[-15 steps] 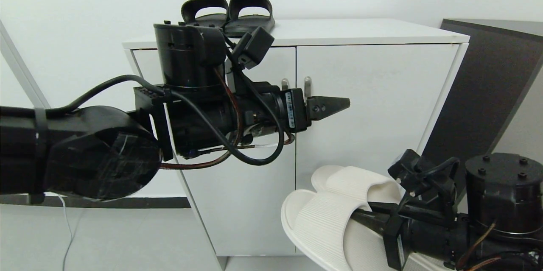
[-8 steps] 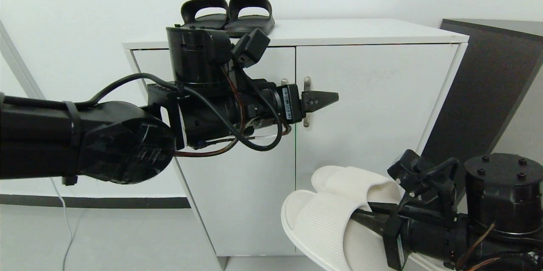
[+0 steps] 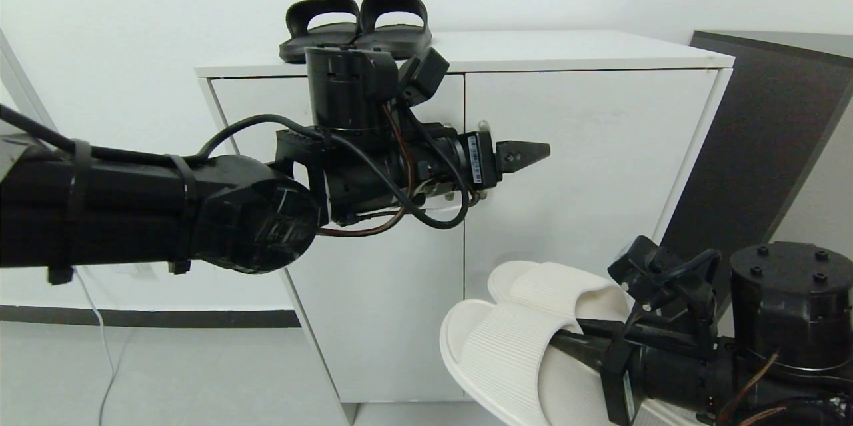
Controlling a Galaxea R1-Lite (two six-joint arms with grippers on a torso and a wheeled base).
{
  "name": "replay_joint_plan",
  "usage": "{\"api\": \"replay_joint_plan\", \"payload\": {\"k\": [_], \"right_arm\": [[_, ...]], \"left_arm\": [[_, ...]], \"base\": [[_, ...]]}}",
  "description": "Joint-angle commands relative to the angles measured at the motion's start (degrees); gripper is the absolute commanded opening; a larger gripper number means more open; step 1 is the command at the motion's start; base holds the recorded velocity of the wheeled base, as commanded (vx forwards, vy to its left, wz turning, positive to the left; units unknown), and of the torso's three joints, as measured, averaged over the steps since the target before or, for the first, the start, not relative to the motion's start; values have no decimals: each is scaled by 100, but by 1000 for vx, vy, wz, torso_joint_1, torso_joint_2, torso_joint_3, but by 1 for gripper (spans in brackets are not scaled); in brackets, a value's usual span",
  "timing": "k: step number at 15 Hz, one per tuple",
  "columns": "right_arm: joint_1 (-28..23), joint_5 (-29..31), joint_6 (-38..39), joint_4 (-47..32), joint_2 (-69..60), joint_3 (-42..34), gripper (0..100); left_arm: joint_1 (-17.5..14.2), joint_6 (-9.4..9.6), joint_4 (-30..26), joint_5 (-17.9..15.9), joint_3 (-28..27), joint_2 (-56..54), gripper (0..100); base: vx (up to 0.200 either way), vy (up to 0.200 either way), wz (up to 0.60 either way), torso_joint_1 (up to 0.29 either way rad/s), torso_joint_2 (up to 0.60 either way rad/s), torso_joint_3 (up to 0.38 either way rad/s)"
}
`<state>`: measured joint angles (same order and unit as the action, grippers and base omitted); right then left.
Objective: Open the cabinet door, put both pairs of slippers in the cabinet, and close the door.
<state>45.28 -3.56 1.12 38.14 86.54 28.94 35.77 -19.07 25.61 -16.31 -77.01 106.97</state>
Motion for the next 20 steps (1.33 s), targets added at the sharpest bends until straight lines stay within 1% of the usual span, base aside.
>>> {"api": "replay_joint_plan", "payload": {"k": [1, 3, 4, 7, 10, 13, 15, 20], "right_arm": [[25, -4, 2, 0, -23, -11, 0], [34, -13, 2, -9, 38, -20, 0], [34, -22, 2, 0, 65, -55, 0], [52, -66, 2, -9, 38, -99, 0], [52, -505, 2, -9, -102, -213, 0], [87, -795, -15, -18, -278, -319, 0], [122, -831, -209, -9, -340, -398, 0], [175, -839, -262, -18, -401, -459, 0]], "left_arm": [[0, -1, -4, 5, -130, 140, 100], [-8, -1, 5, 5, -95, 175, 100], [-8, -9, 14, -4, -42, 166, 0], [-8, -9, 23, -21, 28, 140, 0], [18, -18, 40, -21, 195, -10, 0], [255, -18, 40, -12, 661, -423, 0], [422, -36, 40, -12, 1012, -827, 0], [466, -53, 32, -12, 1707, -1645, 0]], "base": [[0, 0, 0, 0, 0, 0], [0, 0, 0, 0, 0, 0], [0, 0, 0, 0, 0, 0], [0, 0, 0, 0, 0, 0], [0, 0, 0, 0, 0, 0], [0, 0, 0, 0, 0, 0], [0, 0, 0, 0, 0, 0], [0, 0, 0, 0, 0, 0]]}}
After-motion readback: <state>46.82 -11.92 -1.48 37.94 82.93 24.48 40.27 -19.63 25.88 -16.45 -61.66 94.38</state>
